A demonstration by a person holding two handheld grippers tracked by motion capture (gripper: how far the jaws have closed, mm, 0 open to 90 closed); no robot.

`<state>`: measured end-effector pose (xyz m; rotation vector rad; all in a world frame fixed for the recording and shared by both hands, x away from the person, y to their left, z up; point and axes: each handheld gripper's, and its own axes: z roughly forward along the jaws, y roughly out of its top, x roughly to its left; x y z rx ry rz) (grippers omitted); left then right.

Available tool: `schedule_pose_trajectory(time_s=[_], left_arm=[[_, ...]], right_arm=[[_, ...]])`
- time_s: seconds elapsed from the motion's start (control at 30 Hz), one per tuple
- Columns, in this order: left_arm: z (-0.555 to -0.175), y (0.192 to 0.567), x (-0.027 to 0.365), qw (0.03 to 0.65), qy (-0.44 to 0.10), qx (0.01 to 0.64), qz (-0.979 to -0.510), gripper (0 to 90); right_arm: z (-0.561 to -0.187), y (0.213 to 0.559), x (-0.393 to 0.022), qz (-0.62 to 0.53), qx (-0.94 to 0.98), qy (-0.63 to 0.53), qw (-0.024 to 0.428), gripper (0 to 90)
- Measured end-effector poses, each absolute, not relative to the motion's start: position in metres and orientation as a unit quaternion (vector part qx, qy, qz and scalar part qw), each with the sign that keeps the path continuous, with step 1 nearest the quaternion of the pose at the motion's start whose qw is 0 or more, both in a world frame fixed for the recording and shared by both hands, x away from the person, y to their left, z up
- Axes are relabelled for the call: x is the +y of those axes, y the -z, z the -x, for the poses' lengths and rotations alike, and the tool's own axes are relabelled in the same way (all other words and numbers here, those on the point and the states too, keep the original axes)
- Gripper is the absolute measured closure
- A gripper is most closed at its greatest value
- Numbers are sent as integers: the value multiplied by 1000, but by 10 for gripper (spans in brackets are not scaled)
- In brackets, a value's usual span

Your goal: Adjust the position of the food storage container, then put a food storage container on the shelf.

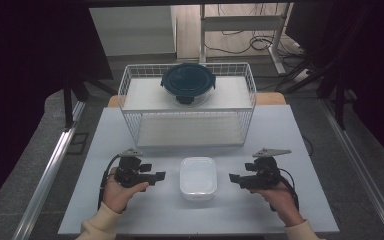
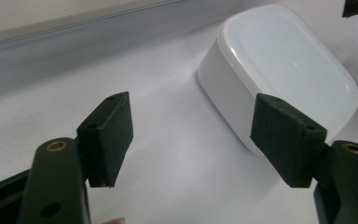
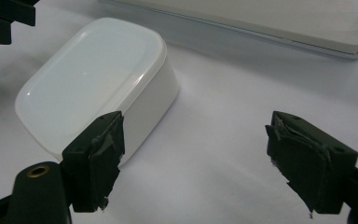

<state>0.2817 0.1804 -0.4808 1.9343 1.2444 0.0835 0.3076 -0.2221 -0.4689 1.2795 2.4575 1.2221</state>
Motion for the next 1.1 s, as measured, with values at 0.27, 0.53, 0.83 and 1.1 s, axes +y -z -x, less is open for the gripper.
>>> schedule_pose_trajectory(time_s=[0.27, 0.53, 0.83, 1.1], left_arm=[[-282, 475, 179, 413, -41, 495, -763, 248], [-284, 477, 178, 406, -42, 496, -767, 249], [-287, 471, 170, 432, -14, 507, -746, 259], [-298, 472, 174, 467, 11, 520, -715, 317]], right_arm=[[-304, 469, -221, -425, 807, -407, 55, 185], [-302, 463, -226, -424, 797, -428, 47, 216], [-311, 455, -223, -425, 790, -441, 35, 299], [-323, 462, -203, -431, 786, -443, 9, 308]])
